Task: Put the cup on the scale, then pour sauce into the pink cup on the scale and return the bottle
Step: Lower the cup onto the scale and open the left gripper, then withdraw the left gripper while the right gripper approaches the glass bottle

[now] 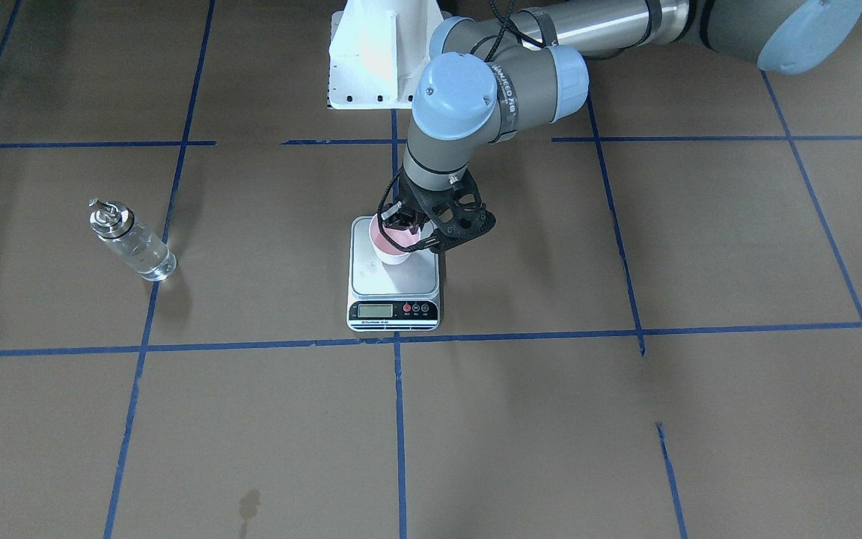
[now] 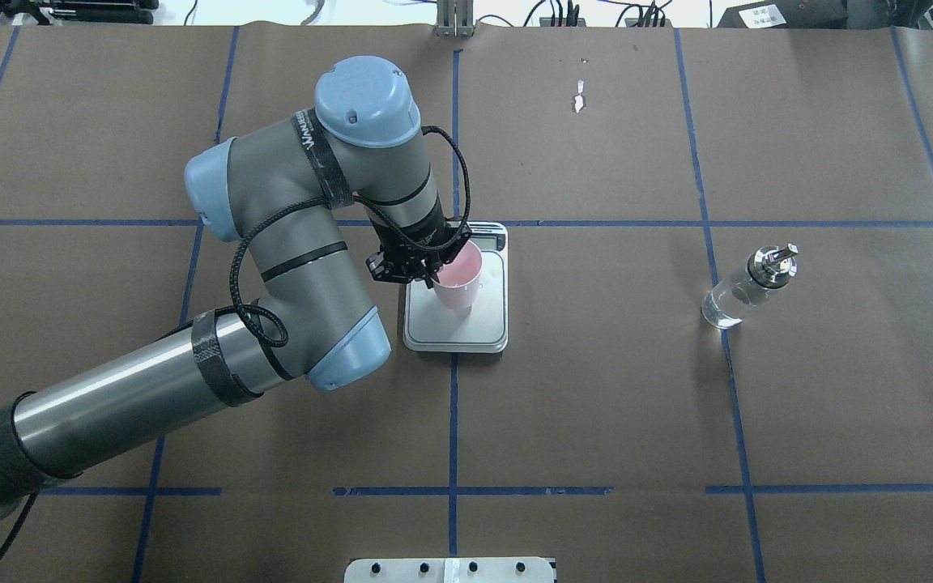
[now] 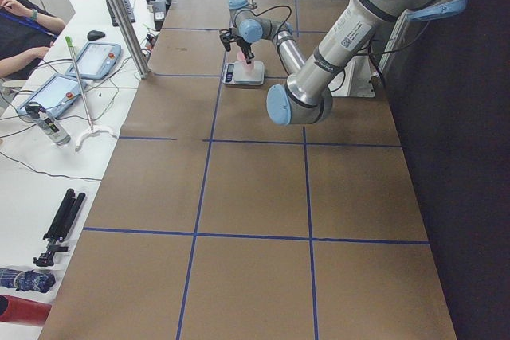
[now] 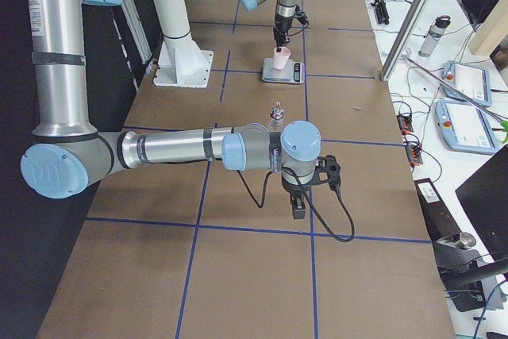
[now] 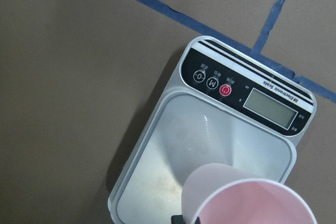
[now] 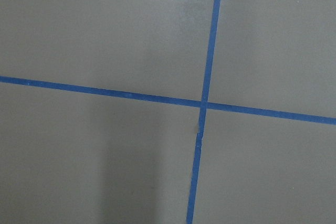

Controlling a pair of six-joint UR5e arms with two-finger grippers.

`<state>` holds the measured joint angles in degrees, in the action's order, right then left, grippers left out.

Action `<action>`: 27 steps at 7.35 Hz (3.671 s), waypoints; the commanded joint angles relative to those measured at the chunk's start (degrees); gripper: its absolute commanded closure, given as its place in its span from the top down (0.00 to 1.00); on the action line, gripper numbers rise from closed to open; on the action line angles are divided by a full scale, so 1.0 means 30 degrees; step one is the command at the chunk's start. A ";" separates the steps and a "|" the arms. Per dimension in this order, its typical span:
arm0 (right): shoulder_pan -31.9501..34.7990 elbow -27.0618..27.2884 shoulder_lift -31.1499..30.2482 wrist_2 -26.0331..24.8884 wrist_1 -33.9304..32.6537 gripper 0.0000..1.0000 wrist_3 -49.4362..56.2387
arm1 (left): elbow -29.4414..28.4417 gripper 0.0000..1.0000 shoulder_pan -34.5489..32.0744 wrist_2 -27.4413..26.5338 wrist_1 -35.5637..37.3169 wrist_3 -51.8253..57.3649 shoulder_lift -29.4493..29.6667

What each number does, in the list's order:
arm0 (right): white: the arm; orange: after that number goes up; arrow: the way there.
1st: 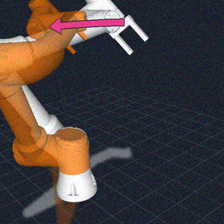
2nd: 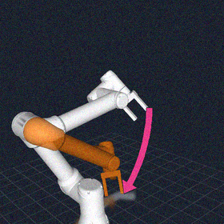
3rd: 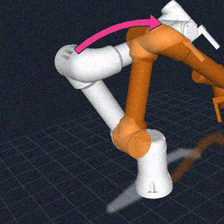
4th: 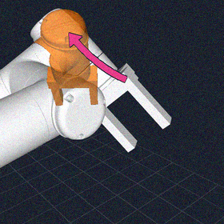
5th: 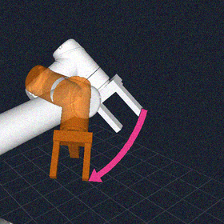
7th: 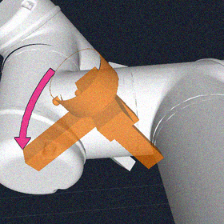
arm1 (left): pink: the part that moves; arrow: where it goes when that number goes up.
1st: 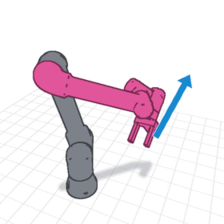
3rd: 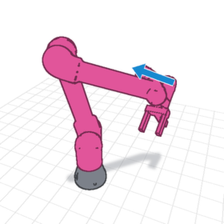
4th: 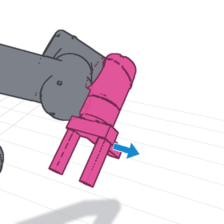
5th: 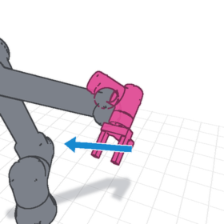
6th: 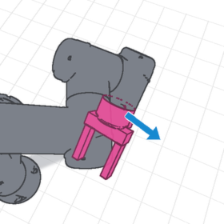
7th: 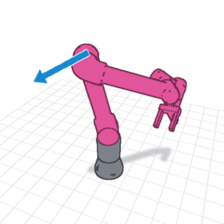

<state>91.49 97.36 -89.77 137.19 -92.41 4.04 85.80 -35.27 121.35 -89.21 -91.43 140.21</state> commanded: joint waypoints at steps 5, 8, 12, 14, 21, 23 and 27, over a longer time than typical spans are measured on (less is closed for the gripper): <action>0.0000 0.0065 0.0013 0.0033 -0.0016 1.00 0.0000 | 0.0198 1.00 0.0038 0.0037 -0.1024 0.0183 -0.0566; 0.0000 0.0094 0.0245 -0.0230 -0.0074 1.00 0.0030 | 0.1798 1.00 -0.0020 0.0007 -0.0761 0.0212 -0.1234; -0.0615 0.5724 -0.0277 -0.0348 -0.3832 1.00 0.0030 | 0.6989 1.00 -0.1392 0.0066 0.2659 0.2929 -0.3348; -0.0760 0.8057 -0.0397 -0.0057 -0.6453 1.00 -0.1451 | 0.8221 1.00 -0.2126 0.0066 0.2756 0.4567 -0.4836; -1.6225 1.4387 -0.3065 -1.0590 0.1413 1.00 -2.4075 | 0.9486 1.00 -0.2862 -0.0080 0.2726 0.6452 -0.6367; -2.0696 1.4391 -0.3209 -1.6142 0.2386 1.00 -2.6043 | 0.9719 1.00 -0.2833 -0.0110 0.2552 0.6510 -0.7037; -2.2382 1.3868 -0.5546 -1.9096 0.6565 1.00 -2.5899 | 1.2091 1.00 -0.4730 -0.0139 0.2609 1.4430 -1.1162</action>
<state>24.84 139.92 -103.32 80.98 -77.44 -73.88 120.03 -46.78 120.94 -81.35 -56.25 110.99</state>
